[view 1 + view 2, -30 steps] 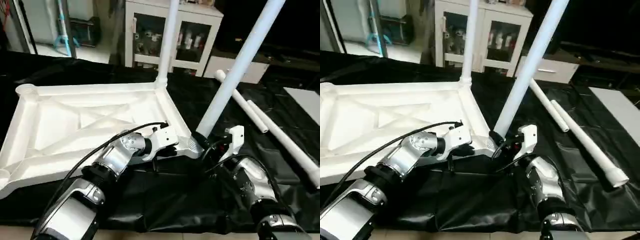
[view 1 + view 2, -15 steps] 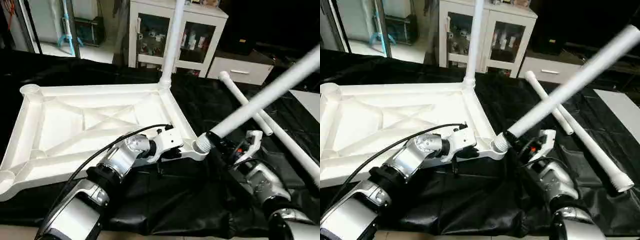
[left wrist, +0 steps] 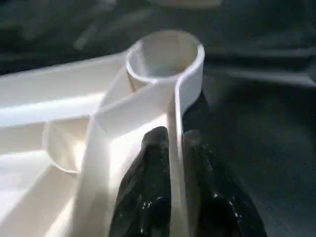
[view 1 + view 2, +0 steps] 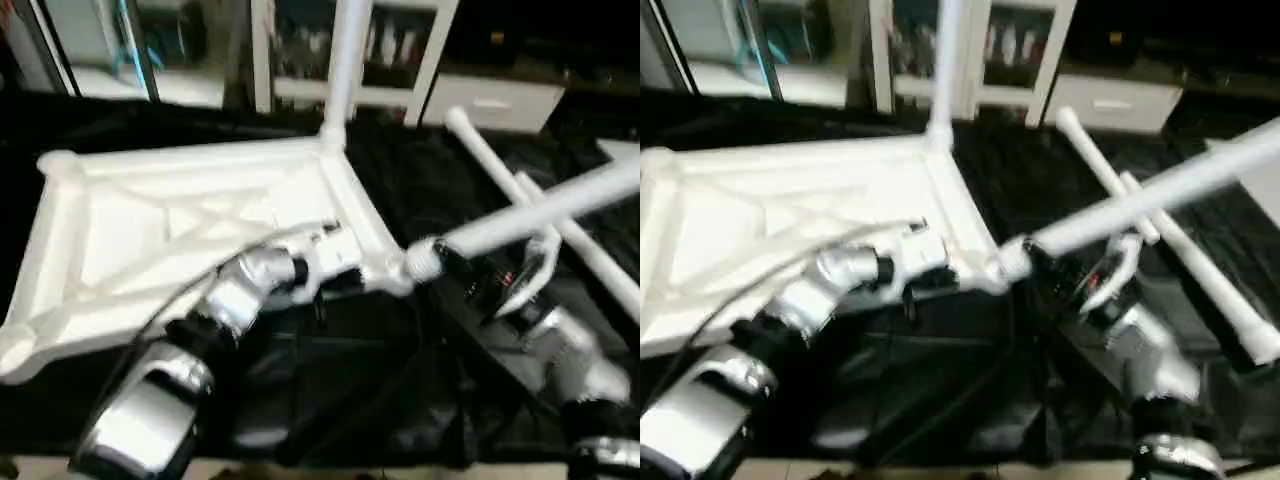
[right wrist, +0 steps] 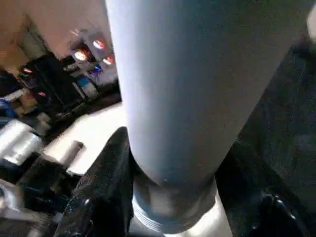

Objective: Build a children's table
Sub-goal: Insert table leg to table base

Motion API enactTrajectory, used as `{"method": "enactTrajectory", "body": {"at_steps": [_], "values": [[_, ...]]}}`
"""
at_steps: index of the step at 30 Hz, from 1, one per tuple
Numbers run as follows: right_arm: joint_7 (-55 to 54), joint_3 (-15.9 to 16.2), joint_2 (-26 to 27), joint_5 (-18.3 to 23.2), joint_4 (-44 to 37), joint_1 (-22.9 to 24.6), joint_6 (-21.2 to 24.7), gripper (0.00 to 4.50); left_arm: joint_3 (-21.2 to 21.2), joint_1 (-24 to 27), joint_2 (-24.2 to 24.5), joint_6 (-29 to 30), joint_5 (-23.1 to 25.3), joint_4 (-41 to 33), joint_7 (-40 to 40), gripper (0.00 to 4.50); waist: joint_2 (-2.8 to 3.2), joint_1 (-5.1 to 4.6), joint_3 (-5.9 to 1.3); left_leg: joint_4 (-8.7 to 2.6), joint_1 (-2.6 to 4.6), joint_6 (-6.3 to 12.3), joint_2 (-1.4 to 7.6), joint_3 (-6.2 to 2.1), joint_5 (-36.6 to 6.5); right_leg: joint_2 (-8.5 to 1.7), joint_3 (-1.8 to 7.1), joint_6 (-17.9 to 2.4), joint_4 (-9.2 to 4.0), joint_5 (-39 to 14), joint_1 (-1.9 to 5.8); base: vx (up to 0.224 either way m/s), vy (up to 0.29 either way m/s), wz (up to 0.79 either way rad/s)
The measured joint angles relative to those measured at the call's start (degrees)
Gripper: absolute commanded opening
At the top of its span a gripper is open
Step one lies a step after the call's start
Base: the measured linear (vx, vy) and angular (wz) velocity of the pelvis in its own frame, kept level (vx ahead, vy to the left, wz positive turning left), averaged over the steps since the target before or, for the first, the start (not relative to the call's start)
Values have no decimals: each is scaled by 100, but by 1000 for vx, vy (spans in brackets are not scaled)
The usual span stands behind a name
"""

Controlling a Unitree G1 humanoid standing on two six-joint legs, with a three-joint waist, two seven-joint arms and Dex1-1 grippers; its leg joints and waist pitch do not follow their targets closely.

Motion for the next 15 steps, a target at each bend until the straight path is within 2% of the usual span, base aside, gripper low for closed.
{"method": "enactTrajectory", "body": {"at_steps": [2, 5, 9, 13, 14, 15], "values": [[-83, 69, -108, 26, -490, -131, 203, 192, 16, -96, 39, -209, -1, 29, 29, 98, 7, 60, 5, -7, -8, 11, 29, 3, 9, 29, 3, -21, 31, -26, -32, 31, -54, -6], [-239, 238, -189, 18, -1162, -201, 565, 192, 144, -233, 129, -447, -44, 49, 9, 135, 5, 159, 4, -3, 15, 4, 76, 12, 13, 74, 7, -60, 60, -69, -29, 10, -17, -2], [-471, 507, -250, -84, -1701, -87, 1005, 192, 236, -182, 367, -511, -323, -46, -670, 137, 7, 241, 5, -3, 30, -17, 78, 39, 7, 77, 18, -61, 77, -83, -30, 0, 0, 0], [-550, 758, -348, -222, -1918, 24, 1194, 192, 638, -84, 314, -381, -945, -248, -1015, 137, 9, 300, 7, 18, 30, -50, 76, 55, -9, 69, 41, -70, 80, -77, -25, 0, 0, 0], [-549, 903, -457, -318, -2011, 51, 1252, 192, 860, -109, 252, -249, -1195, -286, -1027, 154, 11, 314, 8, 22, 31, -53, 77, 66, -8, 68, 50, -71, 83, -77, -22, 0, 0, 0], [-509, 1127, -658, -521, -2122, 87, 1312, 192, 1256, -208, 150, 57, -1657, -347, -1029, 164, 6, 338, 12, 29, 31, -60, 77, 86, -7, 66, 59, -73, 89, -75, -18, 0, 0, 0]]}}
